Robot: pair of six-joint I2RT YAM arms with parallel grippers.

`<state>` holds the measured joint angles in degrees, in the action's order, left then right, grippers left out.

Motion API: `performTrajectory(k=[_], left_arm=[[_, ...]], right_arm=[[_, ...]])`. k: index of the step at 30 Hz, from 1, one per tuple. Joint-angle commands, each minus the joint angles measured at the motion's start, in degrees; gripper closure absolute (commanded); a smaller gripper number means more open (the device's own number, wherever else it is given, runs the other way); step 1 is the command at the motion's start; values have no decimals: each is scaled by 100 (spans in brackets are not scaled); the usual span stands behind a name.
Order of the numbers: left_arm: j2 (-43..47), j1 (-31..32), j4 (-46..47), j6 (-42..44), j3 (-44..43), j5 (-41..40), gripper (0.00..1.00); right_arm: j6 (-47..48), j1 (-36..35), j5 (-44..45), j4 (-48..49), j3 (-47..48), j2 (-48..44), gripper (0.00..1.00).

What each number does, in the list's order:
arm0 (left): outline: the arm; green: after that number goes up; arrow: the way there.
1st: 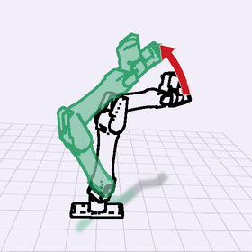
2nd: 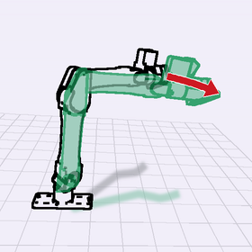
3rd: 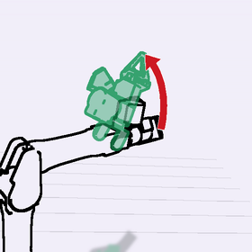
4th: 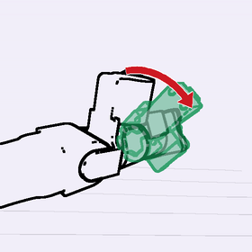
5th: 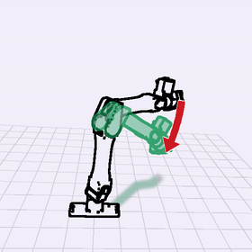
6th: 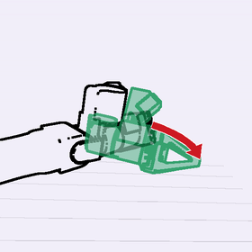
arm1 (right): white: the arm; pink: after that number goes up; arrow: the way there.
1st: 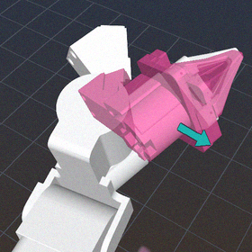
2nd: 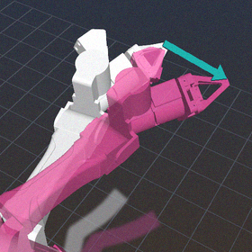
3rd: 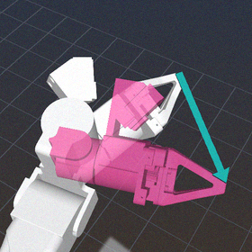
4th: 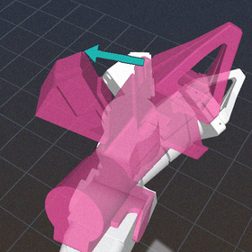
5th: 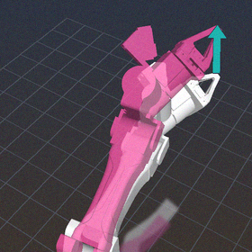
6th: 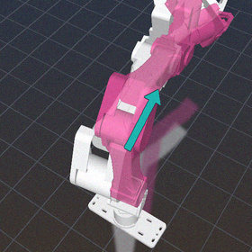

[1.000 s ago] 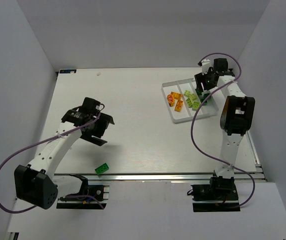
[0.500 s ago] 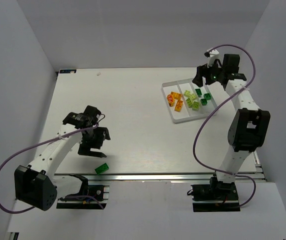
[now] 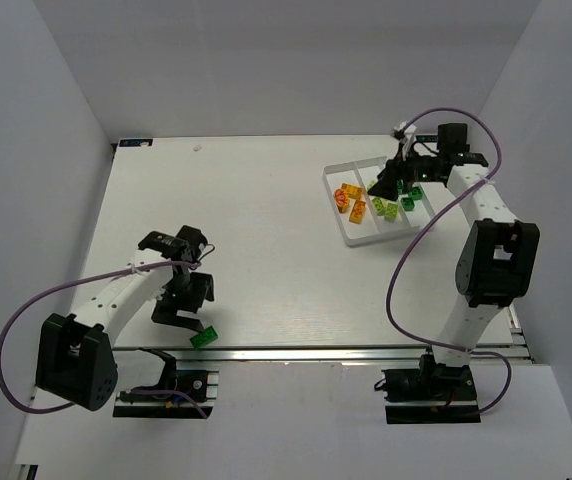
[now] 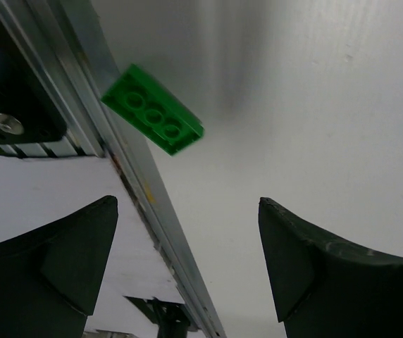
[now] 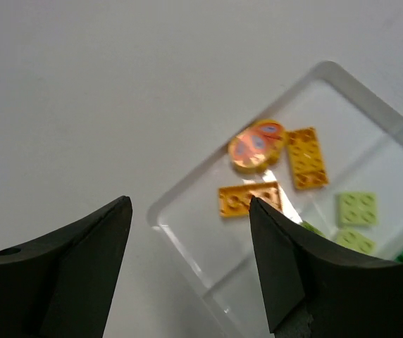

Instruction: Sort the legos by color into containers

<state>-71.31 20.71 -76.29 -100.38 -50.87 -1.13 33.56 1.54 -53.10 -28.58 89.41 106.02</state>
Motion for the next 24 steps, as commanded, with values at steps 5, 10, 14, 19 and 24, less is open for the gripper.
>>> performTrajectory(k=[5, 10, 14, 19, 24], left_arm=[[3, 21, -361, 194, 613, -318, 11], [55, 21, 131, 203, 842, -371, 11], [143, 21, 536, 282, 1088, -371, 10], [293, 21, 1204, 317, 1501, -283, 9], [319, 21, 1617, 317, 1580, -344, 8]], right_arm=[[3007, -919, -1141, -1775, -352, -459, 28], [2779, -1164, -1158, -1774, -231, -319, 28], [2629, -1217, -1194, -1774, -143, -222, 28], [2498, -1226, -1194, -1757, -125, -213, 27], [2383, -1217, -1150, -1765, -160, -204, 27]])
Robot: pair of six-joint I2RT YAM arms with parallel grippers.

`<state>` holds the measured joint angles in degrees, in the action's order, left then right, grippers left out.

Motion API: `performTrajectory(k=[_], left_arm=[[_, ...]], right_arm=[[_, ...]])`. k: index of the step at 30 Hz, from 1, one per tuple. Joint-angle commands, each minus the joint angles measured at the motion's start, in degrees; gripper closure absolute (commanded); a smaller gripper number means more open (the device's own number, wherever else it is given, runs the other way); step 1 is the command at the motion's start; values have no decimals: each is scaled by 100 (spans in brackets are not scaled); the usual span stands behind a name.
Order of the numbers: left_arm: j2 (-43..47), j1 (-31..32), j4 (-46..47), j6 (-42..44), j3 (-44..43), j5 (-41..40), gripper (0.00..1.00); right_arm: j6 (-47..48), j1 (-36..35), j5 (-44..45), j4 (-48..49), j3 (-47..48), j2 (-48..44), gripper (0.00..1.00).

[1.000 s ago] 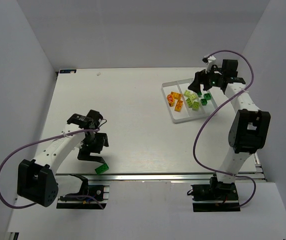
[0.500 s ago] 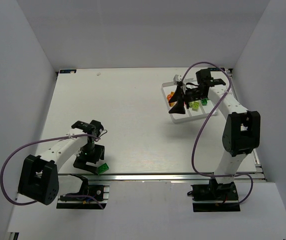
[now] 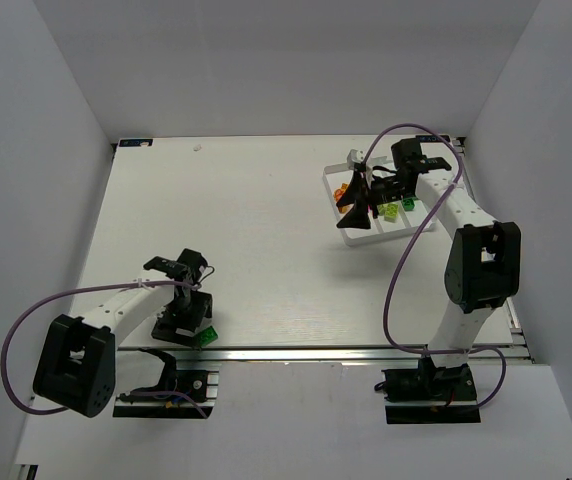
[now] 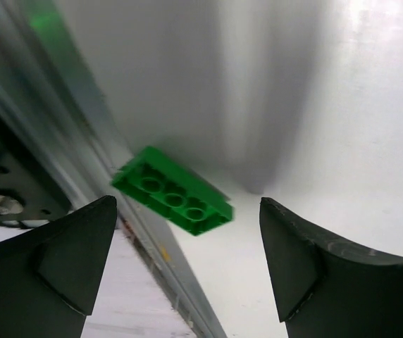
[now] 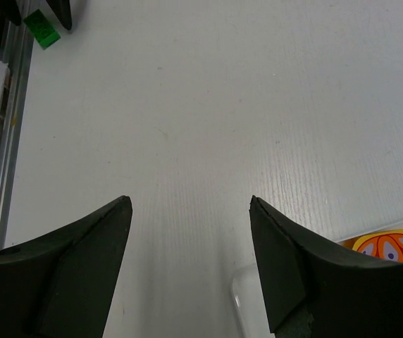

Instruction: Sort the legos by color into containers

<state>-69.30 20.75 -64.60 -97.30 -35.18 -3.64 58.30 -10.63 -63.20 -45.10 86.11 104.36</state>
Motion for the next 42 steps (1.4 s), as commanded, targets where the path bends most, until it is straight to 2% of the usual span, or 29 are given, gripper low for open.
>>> performTrajectory(k=[1, 7, 14, 18, 20, 21, 22, 24, 31, 33, 34, 35, 37, 38, 39, 40, 42], left_arm=[[118, 16, 509, 9, 11, -119, 8], [48, 69, 887, 18, 151, -120, 8], [136, 122, 922, 9, 292, -128, 9], [74, 122, 1019, 9, 336, -137, 14], [-30, 122, 993, 0, 292, -172, 19], [-66, 122, 993, 9, 257, -198, 28], [-92, 122, 1010, 18, 248, -242, 32], [-180, 122, 1063, 26, 213, -295, 37], [-383, 122, 1274, 315, 29, -365, 46], [-383, 122, 1475, 526, -147, -409, 55], [-357, 122, 1772, 893, -225, -418, 60], [-339, 122, 1967, 1132, -357, -375, 70], [-286, 122, 2380, 1719, -481, -270, 75], [-243, 122, 2947, 1975, -559, -164, 80], [-216, 122, 3284, 2178, -578, 106, 89], [-146, 122, 4070, 2571, -578, 257, 92], [-172, 122, 4603, 2715, -621, 738, 97]], right_arm=[[-117, 26, -149, -122, 170, -29, 27], [-153, 35, -52, -157, 231, -38, 27], [-188, 61, -8, -183, 345, 23, 27], [-197, 70, -17, -271, 451, 102, 27], [-197, 70, 9, -297, 460, 111, 27], [-197, 88, 35, -289, 477, 111, 27], [-188, 88, 44, -297, 469, 111, 27], [-196, 88, 53, -297, 469, 103, 26], [-100, 114, 132, -394, 407, 59, 27], [-12, 105, 150, -473, 407, 41, 27], [14, 97, 141, -525, 398, 32, 26], [119, 70, 124, -578, 407, 15, 24], [207, 18, 54, -806, 416, -3, 20], [295, -17, 10, -955, 425, 14, 11], [444, -35, -69, -1113, 425, 15, 11], [436, -227, -87, -1315, 416, 15, 11], [193, -438, -280, -1457, 372, -12, 11]])
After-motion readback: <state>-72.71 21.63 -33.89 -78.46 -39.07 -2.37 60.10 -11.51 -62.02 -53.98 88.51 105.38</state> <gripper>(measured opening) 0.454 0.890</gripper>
